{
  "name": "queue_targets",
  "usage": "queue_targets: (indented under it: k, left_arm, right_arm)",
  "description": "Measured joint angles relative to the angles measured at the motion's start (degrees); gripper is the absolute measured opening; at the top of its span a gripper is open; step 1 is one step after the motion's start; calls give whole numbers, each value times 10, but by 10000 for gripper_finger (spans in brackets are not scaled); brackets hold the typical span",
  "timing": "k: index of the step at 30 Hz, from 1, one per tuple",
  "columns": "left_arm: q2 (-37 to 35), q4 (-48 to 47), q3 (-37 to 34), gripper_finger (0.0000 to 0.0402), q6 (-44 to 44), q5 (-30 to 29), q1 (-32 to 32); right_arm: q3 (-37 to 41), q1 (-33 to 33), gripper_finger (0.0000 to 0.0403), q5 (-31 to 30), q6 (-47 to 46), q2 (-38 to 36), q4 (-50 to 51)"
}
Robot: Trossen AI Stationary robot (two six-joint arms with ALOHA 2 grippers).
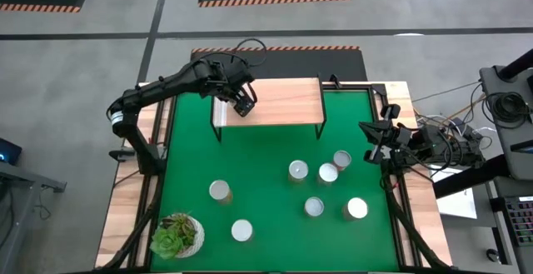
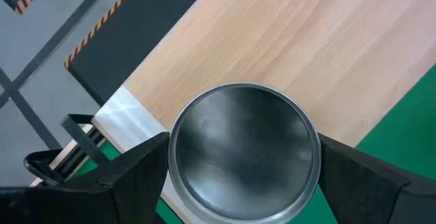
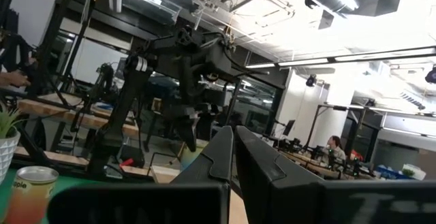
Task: Pick and place cans onto a shelf
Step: Put the left canned cherries on the shelf
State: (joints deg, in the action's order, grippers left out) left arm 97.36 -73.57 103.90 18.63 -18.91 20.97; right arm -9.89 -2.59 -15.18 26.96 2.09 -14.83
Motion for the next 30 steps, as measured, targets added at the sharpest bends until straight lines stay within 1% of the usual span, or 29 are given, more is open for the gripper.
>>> queue_targets:
  k: [16, 25, 30]
  left_arm:
    - [0, 10, 1, 319, -4, 0, 0]
    - [0, 11, 1, 365, -12, -1, 1]
    - [-4, 5, 7, 374, -48, 0, 0]
  right_arm:
    - [0, 0, 9, 0, 0, 0, 0]
    - [0, 0, 9, 0, 0, 0, 0]
    - [0, 0, 9, 0, 0, 0, 0]
